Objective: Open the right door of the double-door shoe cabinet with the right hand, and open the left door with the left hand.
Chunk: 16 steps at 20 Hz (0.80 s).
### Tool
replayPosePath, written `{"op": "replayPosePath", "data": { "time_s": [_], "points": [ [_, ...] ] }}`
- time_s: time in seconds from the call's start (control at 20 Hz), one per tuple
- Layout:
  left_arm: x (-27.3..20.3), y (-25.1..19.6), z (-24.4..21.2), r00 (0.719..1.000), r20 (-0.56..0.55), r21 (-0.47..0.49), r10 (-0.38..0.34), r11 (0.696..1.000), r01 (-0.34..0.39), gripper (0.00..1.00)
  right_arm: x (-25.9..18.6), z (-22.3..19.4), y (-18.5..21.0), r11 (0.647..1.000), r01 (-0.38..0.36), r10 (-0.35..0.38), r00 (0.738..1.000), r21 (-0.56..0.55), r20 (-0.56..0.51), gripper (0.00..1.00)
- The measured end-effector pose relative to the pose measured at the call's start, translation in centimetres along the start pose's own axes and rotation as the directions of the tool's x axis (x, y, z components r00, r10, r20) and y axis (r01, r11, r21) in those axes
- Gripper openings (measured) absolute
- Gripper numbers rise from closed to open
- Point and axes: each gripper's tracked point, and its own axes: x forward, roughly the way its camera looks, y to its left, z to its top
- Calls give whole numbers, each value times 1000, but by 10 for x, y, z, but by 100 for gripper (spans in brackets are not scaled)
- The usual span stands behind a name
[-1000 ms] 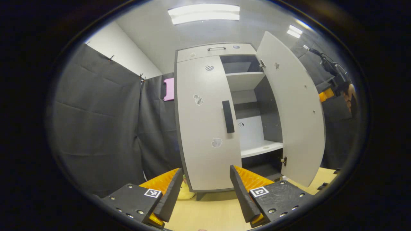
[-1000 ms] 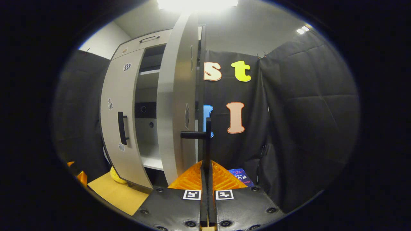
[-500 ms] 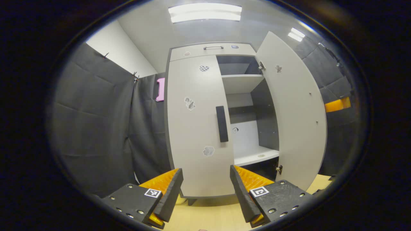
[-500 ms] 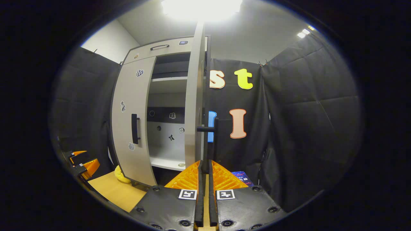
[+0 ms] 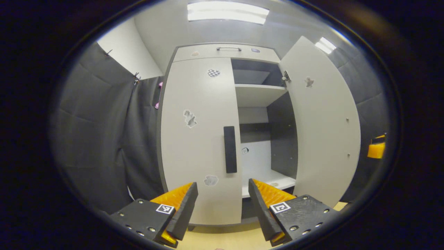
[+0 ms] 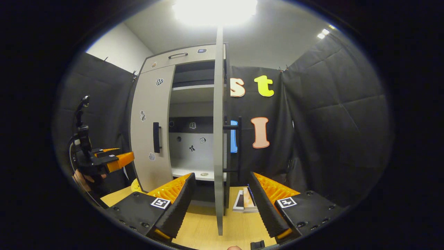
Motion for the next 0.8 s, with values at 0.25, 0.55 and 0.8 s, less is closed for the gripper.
{"op": "replayPosePath", "data": {
  "time_s": [0.25,0.55,0.8],
  "points": [
    [50,4,17,1000,9,-34,-4,999,5,85,-13,-17,-6,1000,25,-24,999,16,-26,92],
    [100,0,19,1000,-12,-28,-25,999,24,85,-18,-32,-9,999,39,-37,998,28,-60,95],
    [133,-9,15,999,-29,-25,-41,999,40,85,-21,-42,-11,998,44,-42,996,32,-82,96]
  ]
}}
